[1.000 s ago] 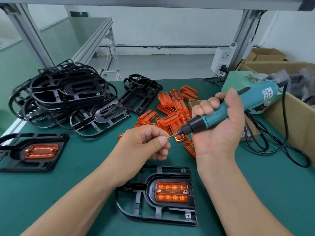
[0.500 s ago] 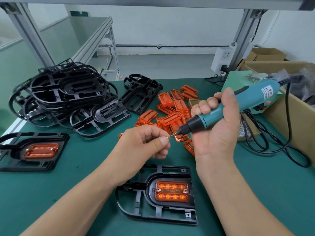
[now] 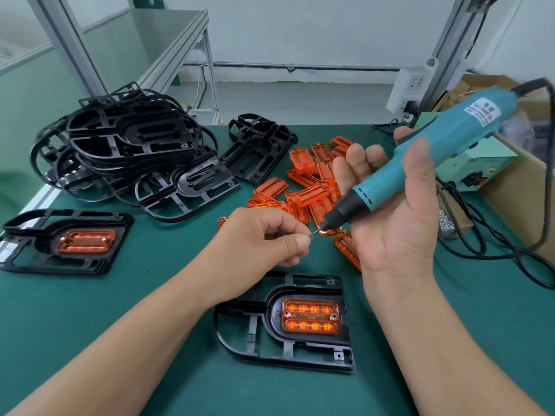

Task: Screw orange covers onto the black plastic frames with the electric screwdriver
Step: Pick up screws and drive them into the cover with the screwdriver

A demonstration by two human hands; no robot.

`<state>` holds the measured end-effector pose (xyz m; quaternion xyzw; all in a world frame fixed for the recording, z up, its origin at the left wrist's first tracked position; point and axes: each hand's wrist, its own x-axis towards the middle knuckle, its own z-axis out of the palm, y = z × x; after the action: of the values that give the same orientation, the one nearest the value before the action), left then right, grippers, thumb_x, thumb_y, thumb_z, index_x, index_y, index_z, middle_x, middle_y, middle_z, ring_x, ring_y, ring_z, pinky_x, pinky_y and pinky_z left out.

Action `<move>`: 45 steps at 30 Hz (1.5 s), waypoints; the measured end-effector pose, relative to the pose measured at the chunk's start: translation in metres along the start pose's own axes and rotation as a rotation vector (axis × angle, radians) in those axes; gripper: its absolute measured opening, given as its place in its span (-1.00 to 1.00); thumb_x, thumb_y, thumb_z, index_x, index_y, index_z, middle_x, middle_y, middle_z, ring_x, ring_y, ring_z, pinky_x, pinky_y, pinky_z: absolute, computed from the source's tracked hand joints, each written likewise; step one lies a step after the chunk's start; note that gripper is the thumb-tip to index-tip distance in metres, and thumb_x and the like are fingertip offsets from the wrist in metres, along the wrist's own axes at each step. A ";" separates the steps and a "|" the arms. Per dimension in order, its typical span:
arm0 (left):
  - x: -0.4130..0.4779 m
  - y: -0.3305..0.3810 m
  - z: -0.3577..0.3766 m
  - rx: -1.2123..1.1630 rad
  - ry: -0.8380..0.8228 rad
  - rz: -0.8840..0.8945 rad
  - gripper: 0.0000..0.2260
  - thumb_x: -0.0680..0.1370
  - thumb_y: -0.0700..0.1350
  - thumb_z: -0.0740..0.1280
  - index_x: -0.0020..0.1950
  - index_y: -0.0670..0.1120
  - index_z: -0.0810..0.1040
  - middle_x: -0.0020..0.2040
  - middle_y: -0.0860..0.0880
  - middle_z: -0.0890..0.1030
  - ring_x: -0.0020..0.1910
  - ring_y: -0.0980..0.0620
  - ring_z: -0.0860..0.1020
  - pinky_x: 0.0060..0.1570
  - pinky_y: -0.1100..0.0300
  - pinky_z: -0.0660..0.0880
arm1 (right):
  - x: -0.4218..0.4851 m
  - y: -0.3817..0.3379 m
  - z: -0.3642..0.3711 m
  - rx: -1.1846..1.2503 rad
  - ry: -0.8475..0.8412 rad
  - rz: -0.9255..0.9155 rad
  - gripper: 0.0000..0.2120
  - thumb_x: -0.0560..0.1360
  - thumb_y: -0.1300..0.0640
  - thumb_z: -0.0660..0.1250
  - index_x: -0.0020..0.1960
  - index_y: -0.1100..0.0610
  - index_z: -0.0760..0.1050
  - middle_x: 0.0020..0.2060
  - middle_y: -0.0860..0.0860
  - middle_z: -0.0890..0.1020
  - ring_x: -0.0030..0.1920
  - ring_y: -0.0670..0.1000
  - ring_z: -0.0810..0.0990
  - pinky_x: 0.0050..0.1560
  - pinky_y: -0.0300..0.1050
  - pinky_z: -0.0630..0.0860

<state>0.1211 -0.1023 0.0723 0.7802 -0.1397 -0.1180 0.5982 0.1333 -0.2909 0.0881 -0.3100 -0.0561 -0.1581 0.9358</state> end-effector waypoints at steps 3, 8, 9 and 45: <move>-0.002 0.000 0.001 0.021 -0.030 0.008 -0.93 0.59 -0.22 0.47 -0.07 -0.09 0.73 -0.18 -0.02 0.74 -0.23 0.13 0.69 -0.15 0.33 0.59 | 0.001 -0.002 -0.005 -0.006 -0.027 0.040 -0.88 0.69 0.12 0.28 0.22 0.05 0.51 -0.27 -0.04 0.50 -0.34 -0.09 0.51 -0.15 -0.11 0.58; 0.000 -0.002 -0.005 0.058 -0.090 -0.005 -0.94 0.57 -0.23 0.50 -0.06 -0.10 0.74 -0.24 0.01 0.72 -0.24 0.14 0.68 -0.14 0.31 0.60 | 0.000 0.002 -0.006 0.019 0.005 0.078 -0.94 0.68 0.13 0.29 0.02 0.04 0.48 -0.35 -0.07 0.39 -0.42 -0.11 0.35 -0.28 -0.18 0.47; 0.001 -0.002 -0.008 0.057 -0.106 -0.010 -0.95 0.57 -0.23 0.51 -0.05 -0.11 0.74 -0.24 0.01 0.72 -0.25 0.13 0.68 -0.14 0.30 0.61 | -0.001 0.003 -0.005 0.023 0.012 0.086 -0.93 0.68 0.13 0.31 0.01 0.04 0.48 -0.35 -0.07 0.39 -0.42 -0.11 0.35 -0.28 -0.18 0.47; 0.006 -0.013 -0.009 0.761 -0.126 0.214 -0.69 0.62 0.00 0.33 -0.27 0.17 0.31 -0.34 0.15 0.48 -0.34 0.17 0.43 -0.28 0.07 0.39 | -0.033 0.026 0.006 -0.219 -0.328 0.353 -0.88 0.55 0.12 0.38 0.04 0.10 0.48 -0.42 -0.01 0.41 -0.52 -0.05 0.36 -0.40 -0.13 0.44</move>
<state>0.1305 -0.0933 0.0621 0.9184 -0.2902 -0.0422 0.2655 0.1108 -0.2593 0.0713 -0.4360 -0.1346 0.0546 0.8881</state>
